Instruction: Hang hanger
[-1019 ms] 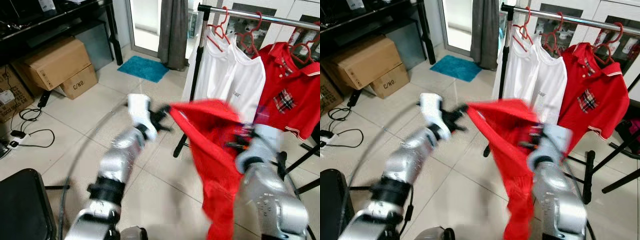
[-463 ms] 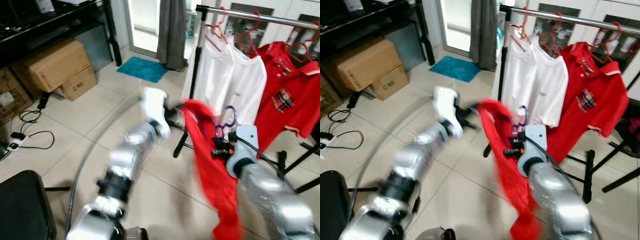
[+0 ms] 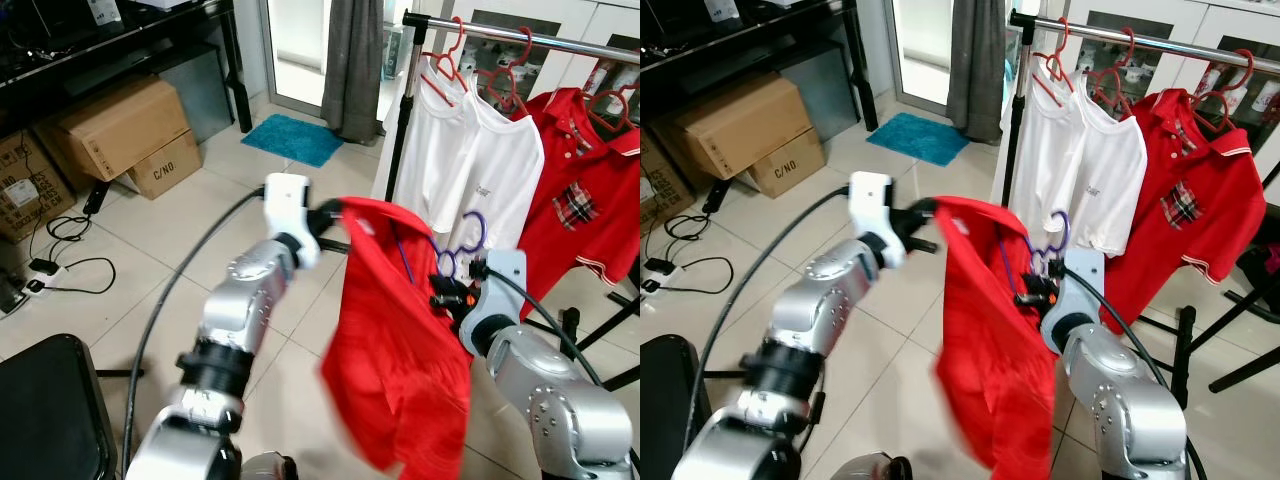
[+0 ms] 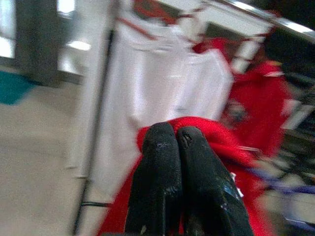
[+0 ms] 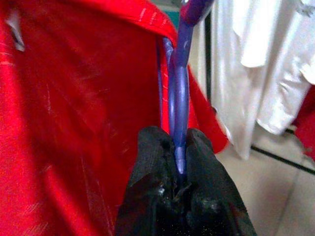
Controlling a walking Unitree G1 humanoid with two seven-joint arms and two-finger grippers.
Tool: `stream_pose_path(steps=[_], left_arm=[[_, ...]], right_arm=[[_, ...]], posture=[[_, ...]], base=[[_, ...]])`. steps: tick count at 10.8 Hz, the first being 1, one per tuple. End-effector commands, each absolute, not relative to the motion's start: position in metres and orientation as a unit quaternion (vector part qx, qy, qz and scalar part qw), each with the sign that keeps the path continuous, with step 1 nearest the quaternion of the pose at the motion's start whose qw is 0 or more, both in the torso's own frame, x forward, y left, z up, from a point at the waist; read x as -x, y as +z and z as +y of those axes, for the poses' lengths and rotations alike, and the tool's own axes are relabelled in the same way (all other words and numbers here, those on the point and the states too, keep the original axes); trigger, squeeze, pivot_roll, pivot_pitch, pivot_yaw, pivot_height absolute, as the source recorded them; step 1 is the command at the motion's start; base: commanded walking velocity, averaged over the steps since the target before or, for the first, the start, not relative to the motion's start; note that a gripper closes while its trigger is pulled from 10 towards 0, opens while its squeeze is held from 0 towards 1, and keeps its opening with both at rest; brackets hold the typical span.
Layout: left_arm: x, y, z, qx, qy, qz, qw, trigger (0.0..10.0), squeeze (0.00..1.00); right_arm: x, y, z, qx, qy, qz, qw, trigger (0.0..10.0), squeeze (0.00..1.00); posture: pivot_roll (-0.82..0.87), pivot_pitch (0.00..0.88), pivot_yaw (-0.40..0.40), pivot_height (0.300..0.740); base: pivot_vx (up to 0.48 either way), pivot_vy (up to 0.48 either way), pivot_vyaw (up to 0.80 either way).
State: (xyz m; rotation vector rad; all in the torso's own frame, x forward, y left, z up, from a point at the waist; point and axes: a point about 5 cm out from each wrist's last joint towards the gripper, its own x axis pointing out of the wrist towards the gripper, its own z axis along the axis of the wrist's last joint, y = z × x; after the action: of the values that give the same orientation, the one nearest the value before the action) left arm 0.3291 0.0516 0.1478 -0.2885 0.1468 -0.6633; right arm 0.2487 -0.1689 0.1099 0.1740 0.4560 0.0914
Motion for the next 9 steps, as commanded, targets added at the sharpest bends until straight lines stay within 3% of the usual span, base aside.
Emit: stream_pose_path(steps=[1,4,7,9], left_arm=[[-0.316,0.15,0.034,0.141,-0.377,0.08,0.912,0.0,0.0],[-0.319,0.136,0.039,0.135,-0.31,0.142,0.93,0.0,0.0],[-0.329,0.149,0.048,0.148,-0.264,0.106,0.947,0.0,0.0],[-0.35,0.159,0.076,0.142,-0.17,0.072,0.972,0.0,0.0]], right_arm=[[-0.257,0.116,-0.174,-0.084,0.011,0.206,0.975,0.0,0.0],[-0.271,0.132,-0.194,-0.04,-0.099,0.142,0.984,0.0,0.0],[-0.271,0.125,-0.182,-0.035,-0.054,0.159,0.985,0.0,0.0],[-0.263,0.12,-0.178,-0.032,-0.029,0.169,0.985,0.0,0.0]], posture=[[0.03,0.007,0.042,0.74],[0.03,0.002,0.038,0.74],[0.02,0.002,0.043,0.74],[0.02,0.002,0.048,0.74]], base=[[0.0,0.0,0.0],[0.0,0.0,0.0],[0.0,0.0,0.0],[0.0,0.0,0.0]])
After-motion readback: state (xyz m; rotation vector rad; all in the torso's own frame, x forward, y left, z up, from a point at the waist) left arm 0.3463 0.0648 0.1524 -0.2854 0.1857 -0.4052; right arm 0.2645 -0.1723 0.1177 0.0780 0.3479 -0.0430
